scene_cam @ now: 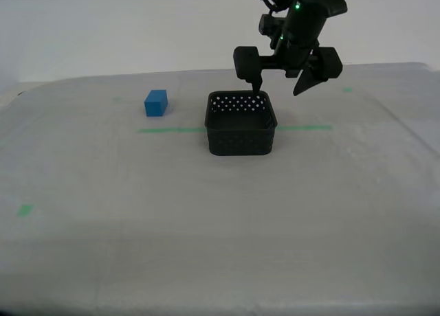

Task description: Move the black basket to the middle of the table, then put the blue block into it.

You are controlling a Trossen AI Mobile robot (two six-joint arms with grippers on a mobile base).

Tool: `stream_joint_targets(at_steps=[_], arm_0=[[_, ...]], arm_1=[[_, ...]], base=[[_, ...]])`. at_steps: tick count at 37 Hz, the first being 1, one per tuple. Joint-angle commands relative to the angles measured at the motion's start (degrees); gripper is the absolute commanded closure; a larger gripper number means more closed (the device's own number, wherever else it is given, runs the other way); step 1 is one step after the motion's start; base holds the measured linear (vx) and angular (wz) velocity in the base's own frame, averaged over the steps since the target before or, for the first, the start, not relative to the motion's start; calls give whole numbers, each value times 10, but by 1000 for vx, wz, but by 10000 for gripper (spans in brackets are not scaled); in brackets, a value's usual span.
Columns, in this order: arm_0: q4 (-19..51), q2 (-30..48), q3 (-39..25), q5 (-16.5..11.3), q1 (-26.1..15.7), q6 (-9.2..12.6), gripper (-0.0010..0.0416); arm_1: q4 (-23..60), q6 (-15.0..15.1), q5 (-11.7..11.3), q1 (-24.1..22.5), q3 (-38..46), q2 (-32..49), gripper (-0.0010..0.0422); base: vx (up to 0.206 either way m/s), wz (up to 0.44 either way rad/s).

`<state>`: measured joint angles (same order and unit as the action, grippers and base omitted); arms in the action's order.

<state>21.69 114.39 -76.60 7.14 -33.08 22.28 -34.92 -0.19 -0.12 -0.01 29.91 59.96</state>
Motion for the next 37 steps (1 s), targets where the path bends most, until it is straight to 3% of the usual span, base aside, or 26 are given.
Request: stream_joint_targets(at_steps=[1,8,13,24,30,35,37], arm_0=[[10,-15,0,1,2,-10,8],[32,-47,1,2,5,-21,6],[67,-79,9,22,13,-33,5],[50,-202,111,32,74,-50,6],[45,-266,161,32,115,-86,6],[73,-310,188,32,149,-99,6],[79,-327,199,31,162,-114,6]], arm_1=[[-3,2,0,0,1,0,412],[-3,2,0,0,1,0,412],[-3,2,0,0,1,0,412],[-3,2,0,0,1,0,412],[-3,2,0,0,1,0,412],[-3,2,0,0,1,0,412],[-3,2,0,0,1,0,412]], base=[[0,0],[0,0],[0,0],[0,0],[0,0],[0,0],[0,0]])
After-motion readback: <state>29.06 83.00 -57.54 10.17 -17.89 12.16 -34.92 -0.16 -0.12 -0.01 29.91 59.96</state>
